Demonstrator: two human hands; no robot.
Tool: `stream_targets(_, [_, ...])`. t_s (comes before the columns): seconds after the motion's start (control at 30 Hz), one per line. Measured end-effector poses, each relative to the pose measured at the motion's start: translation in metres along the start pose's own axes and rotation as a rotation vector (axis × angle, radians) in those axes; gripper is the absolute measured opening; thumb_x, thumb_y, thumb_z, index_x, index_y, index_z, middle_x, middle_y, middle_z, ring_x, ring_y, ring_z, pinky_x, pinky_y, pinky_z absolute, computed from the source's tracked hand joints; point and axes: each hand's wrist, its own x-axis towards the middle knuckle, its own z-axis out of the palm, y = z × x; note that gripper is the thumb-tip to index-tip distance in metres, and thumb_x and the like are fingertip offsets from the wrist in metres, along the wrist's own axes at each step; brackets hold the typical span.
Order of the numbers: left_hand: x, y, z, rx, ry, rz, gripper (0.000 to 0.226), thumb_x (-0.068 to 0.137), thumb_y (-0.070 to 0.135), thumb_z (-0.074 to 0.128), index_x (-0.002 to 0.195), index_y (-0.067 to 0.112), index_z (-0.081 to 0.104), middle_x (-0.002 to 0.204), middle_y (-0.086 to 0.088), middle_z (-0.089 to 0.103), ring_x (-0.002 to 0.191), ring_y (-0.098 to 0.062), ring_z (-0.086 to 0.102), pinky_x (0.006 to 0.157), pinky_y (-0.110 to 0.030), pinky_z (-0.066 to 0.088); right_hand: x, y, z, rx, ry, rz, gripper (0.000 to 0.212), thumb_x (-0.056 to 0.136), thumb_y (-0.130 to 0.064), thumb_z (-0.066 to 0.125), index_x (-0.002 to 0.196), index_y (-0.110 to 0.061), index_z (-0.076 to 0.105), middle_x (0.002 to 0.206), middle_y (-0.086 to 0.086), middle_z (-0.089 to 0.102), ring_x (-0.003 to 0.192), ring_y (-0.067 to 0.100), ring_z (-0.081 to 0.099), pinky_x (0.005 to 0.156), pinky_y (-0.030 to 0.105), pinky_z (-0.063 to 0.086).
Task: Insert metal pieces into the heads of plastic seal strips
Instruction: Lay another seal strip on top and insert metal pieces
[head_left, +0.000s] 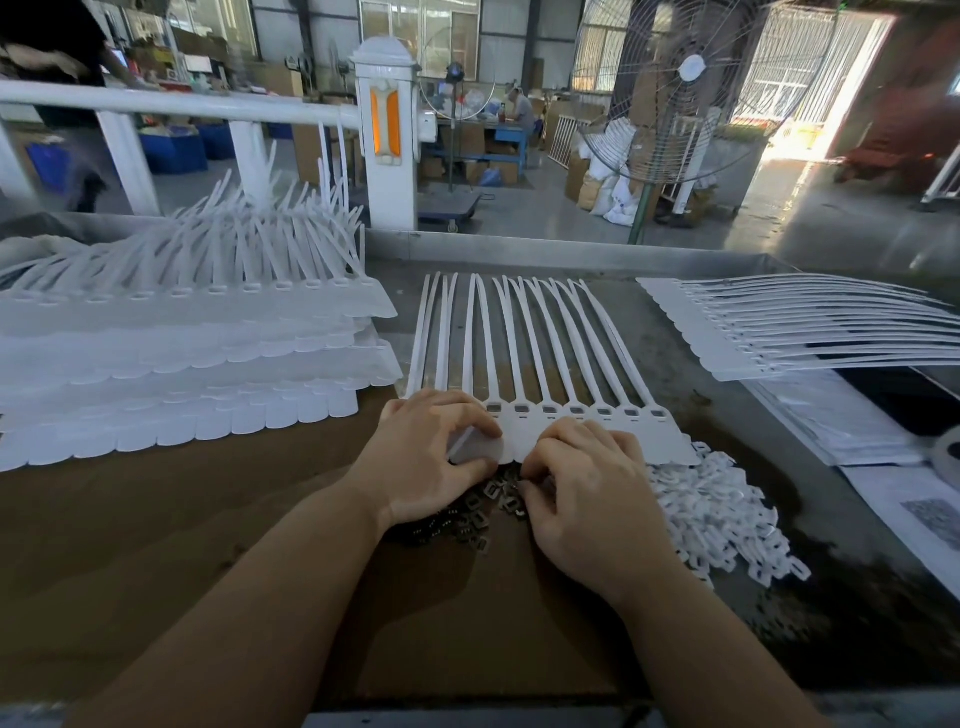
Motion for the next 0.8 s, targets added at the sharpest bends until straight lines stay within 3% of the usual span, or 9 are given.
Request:
stream_targets(0.5, [-0.0022,0.0018,-0.0021,-0.014,-0.003,0.0,0.024,0.081,0.039,0.067,0.105,0.037,0.063,0.114,0.023,0.054,0.117,-0.001,0.042,0.105,-0.04,0.026,-0.0027,-0.0011,-0.0014,-0.026,0.043,0.019,0.008,0.072,-0.022,0.061,0.068,-0.016,0.064,0.076,-0.003,0.059,0.073,0.017,0.055,0.072,0.034,0.039])
stream_targets(0.67, [-0.0025,0.0021,-0.0022,-0.02,-0.004,-0.005,0.024,0.081,0.039,0.066,0.104,0.037,0.062,0.114,0.024,0.054,0.117,-0.001,0.041,0.105,-0.038,0.025,-0.0021,0.0029,-0.0046,0.034,0.142,0.155,0.008,0.068,-0.007,0.068,0.07,-0.015,0.065,0.078,-0.003,0.06,0.077,0.017,0.057,0.078,0.029,0.033])
stream_targets(0.8, [-0.0022,0.0023,-0.003,-0.016,-0.008,-0.003,0.024,0.081,0.039,0.067,0.105,0.036,0.063,0.113,0.024,0.053,0.117,-0.002,0.042,0.105,-0.038,0.026,-0.0011,0.0028,-0.0048,0.043,0.111,0.187,0.011,0.067,-0.005,0.067,0.069,-0.015,0.065,0.077,-0.004,0.059,0.079,0.017,0.056,0.08,0.028,0.029])
